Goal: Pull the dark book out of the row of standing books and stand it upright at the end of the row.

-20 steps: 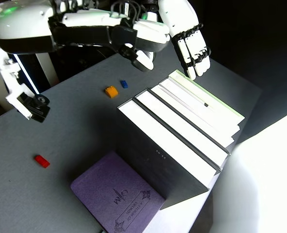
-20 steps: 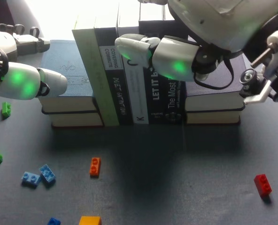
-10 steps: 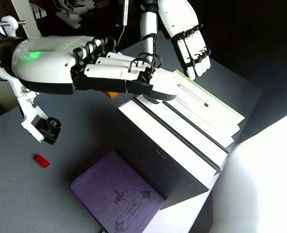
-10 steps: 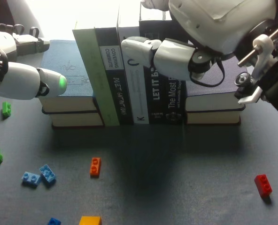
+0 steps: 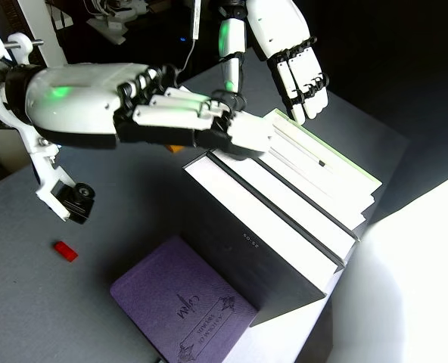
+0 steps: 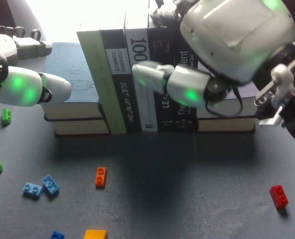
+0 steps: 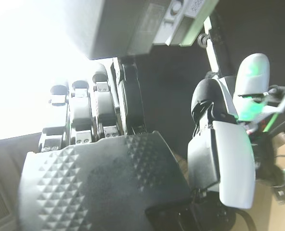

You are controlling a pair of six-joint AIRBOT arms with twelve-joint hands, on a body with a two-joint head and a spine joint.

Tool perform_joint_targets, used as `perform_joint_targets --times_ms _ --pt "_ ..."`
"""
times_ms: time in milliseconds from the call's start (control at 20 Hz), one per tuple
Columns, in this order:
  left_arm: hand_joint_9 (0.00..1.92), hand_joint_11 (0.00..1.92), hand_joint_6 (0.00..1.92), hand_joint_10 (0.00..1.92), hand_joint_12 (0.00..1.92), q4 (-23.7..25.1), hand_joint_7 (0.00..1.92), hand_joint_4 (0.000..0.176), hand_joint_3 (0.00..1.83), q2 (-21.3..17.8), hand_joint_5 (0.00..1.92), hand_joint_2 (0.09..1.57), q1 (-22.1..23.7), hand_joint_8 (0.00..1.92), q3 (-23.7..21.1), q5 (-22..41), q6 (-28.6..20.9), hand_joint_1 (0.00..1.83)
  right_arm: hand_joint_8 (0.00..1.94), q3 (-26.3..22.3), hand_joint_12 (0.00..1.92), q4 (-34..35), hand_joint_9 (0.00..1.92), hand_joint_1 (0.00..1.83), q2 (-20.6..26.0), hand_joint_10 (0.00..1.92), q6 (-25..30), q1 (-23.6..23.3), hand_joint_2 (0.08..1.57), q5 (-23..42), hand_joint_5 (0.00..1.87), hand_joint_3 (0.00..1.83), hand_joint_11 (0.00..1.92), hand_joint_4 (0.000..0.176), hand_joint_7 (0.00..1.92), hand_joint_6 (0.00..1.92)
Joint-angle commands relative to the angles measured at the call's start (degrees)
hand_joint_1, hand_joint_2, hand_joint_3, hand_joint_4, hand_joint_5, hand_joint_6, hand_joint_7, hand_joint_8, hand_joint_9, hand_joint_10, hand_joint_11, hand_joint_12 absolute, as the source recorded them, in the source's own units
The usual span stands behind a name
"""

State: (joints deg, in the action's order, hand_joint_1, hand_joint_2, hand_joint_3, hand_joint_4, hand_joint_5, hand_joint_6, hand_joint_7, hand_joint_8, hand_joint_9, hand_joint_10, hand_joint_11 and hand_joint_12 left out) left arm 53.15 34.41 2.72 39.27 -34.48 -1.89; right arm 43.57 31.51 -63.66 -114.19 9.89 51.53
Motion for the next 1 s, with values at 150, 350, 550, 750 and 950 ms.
perform_joint_targets --times_ms 150,350,550,750,950 --pt "0.01 0.0 0.0 0.0 0.1 3.2 0.0 0.033 0.0 -0.3 0.02 1.25 0.6 0.0 0.2 2.3 0.2 0.0 0.0 -2.7 0.22 -2.3 0.08 0.0 1.6 0.0 -1.4 0.7 1.16 4.2 0.71 0.0 0.0 0.0 0.21 0.0" --pt "0.01 0.0 0.01 0.0 0.14 3.2 0.01 0.033 0.0 -0.3 0.03 1.26 0.6 0.0 0.2 2.3 0.2 0.0 0.01 -7.7 0.24 -2.3 0.09 0.0 3.4 0.0 -4.1 2.5 1.16 3.8 0.7 0.0 0.0 0.0 0.21 0.0" --pt "0.02 0.0 0.0 0.01 0.12 3.3 0.02 0.035 0.0 -0.3 0.03 1.26 0.7 0.0 0.2 2.3 0.2 0.0 0.0 -12.5 0.25 -1.2 0.09 0.0 5.5 0.0 -7.3 4.2 1.17 3.7 0.7 0.0 0.0 0.0 0.19 0.0" --pt "0.0 0.01 0.0 0.0 0.02 3.2 0.0 0.034 0.0 -0.3 0.02 1.26 0.8 0.0 0.2 2.3 0.2 0.0 0.01 -16.3 0.27 1.5 0.1 0.0 7.3 0.0 -10.9 4.3 1.16 2.8 0.71 0.0 0.0 0.0 0.22 0.0" --pt "0.0 0.0 0.0 0.0 0.03 3.3 0.0 0.037 0.0 -0.3 0.02 1.27 0.7 0.0 0.2 2.3 0.4 0.0 0.0 -20.0 0.26 2.5 0.09 0.0 9.6 0.0 -13.1 5.0 1.17 2.3 0.69 0.0 0.0 0.0 0.18 0.0"
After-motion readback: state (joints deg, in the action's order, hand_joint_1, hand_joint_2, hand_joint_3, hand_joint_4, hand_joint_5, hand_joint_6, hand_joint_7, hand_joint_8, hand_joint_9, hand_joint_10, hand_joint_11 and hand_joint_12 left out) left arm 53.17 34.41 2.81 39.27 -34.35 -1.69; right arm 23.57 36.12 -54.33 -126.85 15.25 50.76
